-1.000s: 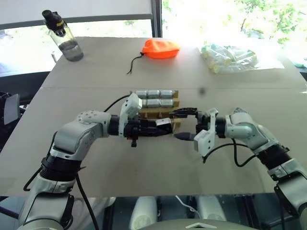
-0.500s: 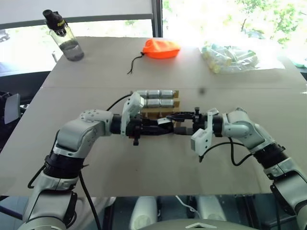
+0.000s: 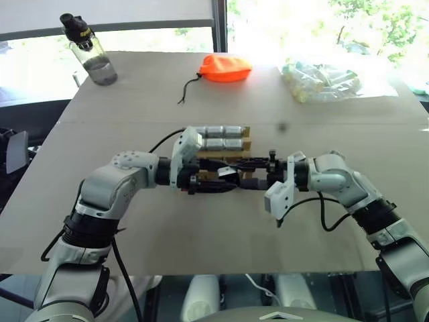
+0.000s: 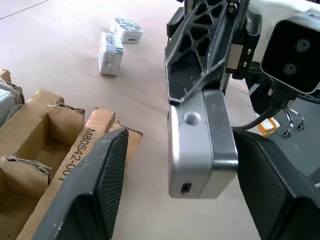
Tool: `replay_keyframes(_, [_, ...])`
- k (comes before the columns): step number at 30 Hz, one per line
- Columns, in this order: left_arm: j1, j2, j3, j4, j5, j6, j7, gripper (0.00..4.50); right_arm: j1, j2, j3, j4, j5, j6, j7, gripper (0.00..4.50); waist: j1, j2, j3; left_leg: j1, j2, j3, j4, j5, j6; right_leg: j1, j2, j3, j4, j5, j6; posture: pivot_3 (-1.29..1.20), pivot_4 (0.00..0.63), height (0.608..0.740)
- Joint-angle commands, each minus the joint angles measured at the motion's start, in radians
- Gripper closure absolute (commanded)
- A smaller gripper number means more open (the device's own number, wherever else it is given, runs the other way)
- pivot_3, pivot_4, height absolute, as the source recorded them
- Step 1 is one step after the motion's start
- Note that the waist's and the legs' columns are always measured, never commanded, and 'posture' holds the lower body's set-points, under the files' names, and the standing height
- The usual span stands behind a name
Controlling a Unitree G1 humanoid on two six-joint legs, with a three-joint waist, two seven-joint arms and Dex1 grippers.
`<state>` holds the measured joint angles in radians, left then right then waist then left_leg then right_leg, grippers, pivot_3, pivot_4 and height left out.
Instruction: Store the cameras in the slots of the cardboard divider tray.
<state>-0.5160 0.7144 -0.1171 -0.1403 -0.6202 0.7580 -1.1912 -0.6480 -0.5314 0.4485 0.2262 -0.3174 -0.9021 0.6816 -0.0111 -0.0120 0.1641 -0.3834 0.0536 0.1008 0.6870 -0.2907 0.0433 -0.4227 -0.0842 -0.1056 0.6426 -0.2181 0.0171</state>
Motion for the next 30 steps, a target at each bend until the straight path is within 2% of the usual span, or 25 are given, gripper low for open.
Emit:
replay_keyframes(1, [-0.035,0.013,0.027,-0.016,-0.018,0.009,-0.016,1.12,-0.021,-0.001,-0.007,-0.013,-0.005,-0.025,-0.007,2.74,0.001,0.000,0.000,0.000,0.000,0.000,0.000,0.000,0.000,0.000,0.000,0.000,0.000,0.000,0.000,0.00,0.150,0.726])
replay_keyframes(14, [-0.034,0.046,-0.022,-0.029,-0.008,0.041,-0.085,1.12,-0.041,0.000,-0.012,0.011,-0.081,-0.047,-0.040,2.74,-0.001,0.000,0.000,0.000,0.000,0.000,0.000,0.000,0.000,0.000,0.000,0.000,0.000,0.000,0.000,0.00,0.150,0.726])
replay_keyframes(15, [-0.038,0.048,-0.026,-0.025,-0.006,0.047,-0.086,1.50,-0.041,0.004,-0.013,0.013,-0.078,-0.043,-0.042,2.74,-0.001,0.000,0.000,0.000,0.000,0.000,0.000,0.000,0.000,0.000,0.000,0.000,0.000,0.000,0.000,0.00,0.150,0.726])
replay_keyframes(17, [-0.041,0.053,-0.036,-0.019,0.003,0.044,-0.092,1.83,-0.041,0.006,-0.012,0.015,-0.076,-0.043,-0.046,2.74,0.000,0.000,0.000,0.000,0.000,0.000,0.000,0.000,0.000,0.000,0.000,0.000,0.000,0.000,0.000,0.00,0.150,0.726])
replay_keyframes(19, [-0.041,0.052,-0.039,-0.015,0.009,0.037,-0.095,2.87,-0.038,0.005,-0.009,0.015,-0.079,-0.045,-0.047,2.74,0.000,0.000,0.000,0.000,0.000,0.000,0.000,0.000,0.000,0.000,0.000,0.000,0.000,0.000,0.000,0.00,0.150,0.726])
replay_keyframes(21, [-0.042,0.048,-0.039,-0.012,0.015,0.034,-0.095,3.66,-0.035,0.004,-0.006,0.014,-0.079,-0.047,-0.045,2.74,0.000,0.000,0.000,0.000,0.000,0.000,0.000,0.000,0.000,0.000,0.000,0.000,0.000,0.000,0.000,0.00,0.150,0.726])
replay_keyframes(22, [-0.044,0.046,-0.039,-0.009,0.018,0.032,-0.095,3.77,-0.034,0.003,-0.005,0.014,-0.079,-0.047,-0.044,2.74,0.000,0.000,0.000,0.000,0.000,0.000,0.000,0.000,0.000,0.000,0.000,0.000,0.000,0.000,0.000,0.00,0.150,0.726])
replay_keyframes(30, [-0.047,0.040,-0.044,0.004,0.035,0.009,-0.105,3.77,0.005,-0.007,-0.007,-0.033,-0.043,0.034,-0.006,2.74,0.000,0.000,0.000,0.000,0.000,0.000,0.000,0.000,0.000,0.000,0.000,0.000,0.000,0.000,0.000,0.00,0.150,0.726])
